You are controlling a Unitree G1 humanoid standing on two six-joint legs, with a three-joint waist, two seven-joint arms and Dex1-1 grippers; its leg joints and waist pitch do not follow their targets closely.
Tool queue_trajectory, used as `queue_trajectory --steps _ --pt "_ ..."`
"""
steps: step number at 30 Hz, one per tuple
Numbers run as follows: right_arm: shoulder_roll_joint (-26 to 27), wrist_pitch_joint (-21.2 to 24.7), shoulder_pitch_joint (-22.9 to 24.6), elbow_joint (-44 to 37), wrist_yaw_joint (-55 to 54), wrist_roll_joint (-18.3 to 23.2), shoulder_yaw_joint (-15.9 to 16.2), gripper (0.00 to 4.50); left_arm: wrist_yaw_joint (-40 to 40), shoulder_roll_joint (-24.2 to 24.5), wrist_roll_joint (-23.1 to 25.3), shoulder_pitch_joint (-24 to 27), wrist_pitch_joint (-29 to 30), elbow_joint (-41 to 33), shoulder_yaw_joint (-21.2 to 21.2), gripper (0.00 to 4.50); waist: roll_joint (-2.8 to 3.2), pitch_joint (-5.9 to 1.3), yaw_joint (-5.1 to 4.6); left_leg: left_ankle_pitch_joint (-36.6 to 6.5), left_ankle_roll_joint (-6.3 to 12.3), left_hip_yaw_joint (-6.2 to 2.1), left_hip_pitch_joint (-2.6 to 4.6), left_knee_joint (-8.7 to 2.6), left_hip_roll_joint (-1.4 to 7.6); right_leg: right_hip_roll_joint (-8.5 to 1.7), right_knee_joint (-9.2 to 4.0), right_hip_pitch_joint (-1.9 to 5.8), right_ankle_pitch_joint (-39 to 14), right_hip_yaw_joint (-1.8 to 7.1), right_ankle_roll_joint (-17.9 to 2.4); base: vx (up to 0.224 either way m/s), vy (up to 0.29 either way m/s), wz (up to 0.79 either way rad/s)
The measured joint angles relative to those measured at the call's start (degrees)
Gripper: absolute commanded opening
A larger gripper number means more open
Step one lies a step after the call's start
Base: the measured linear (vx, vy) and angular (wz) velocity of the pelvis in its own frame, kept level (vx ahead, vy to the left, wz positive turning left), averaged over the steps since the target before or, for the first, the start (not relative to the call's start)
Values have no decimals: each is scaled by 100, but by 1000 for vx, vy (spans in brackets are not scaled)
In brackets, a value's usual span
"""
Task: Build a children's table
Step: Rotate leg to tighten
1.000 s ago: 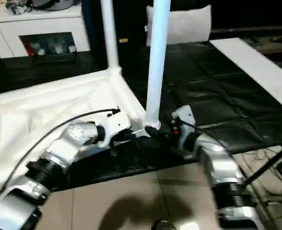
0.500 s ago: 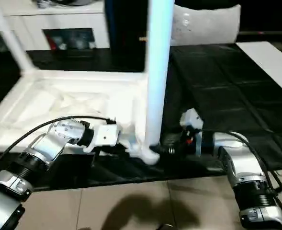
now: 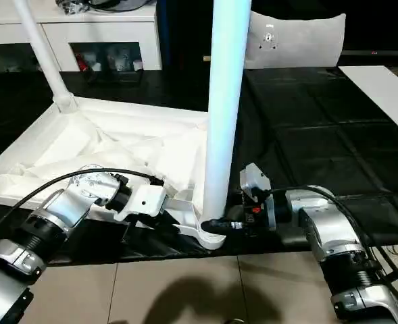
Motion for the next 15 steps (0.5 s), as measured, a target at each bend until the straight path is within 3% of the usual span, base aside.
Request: queue_trajectory --steps 1,5,9,11,15 --pt "-3 13 0 0 1 5 0 220 0 -1 0 -2 -15 12 0 0 0 0 1 0 0 0 0 1 0 0 1 0 0 0 0 0 0 0" --pt "-15 32 6 -21 -14 7 11 212 -10 -12 -25 -5 5 46 10 0 -2 -3 4 0 0 0 1 1 1 0 2 1 0 0 0 0 0 0" --pt "65 233 34 -147 -214 1 5 205 -33 -25 -151 122 537 -132 134 0 -4 -11 -17 0 0 0 4 2 3 2 7 0 0 1 0 0 0 0" --pt "393 362 26 -175 -793 -125 -60 205 134 1 -164 192 1196 -302 322 0 -24 -28 -102 8 -16 2 20 5 13 11 24 -1 0 3 1 0 0 0" --pt "841 504 -67 -51 -1787 -291 -202 204 644 -22 -102 278 1859 -429 541 0 -34 -27 -290 10 -23 -1 57 7 11 17 27 0 -22 5 43 0 0 0"
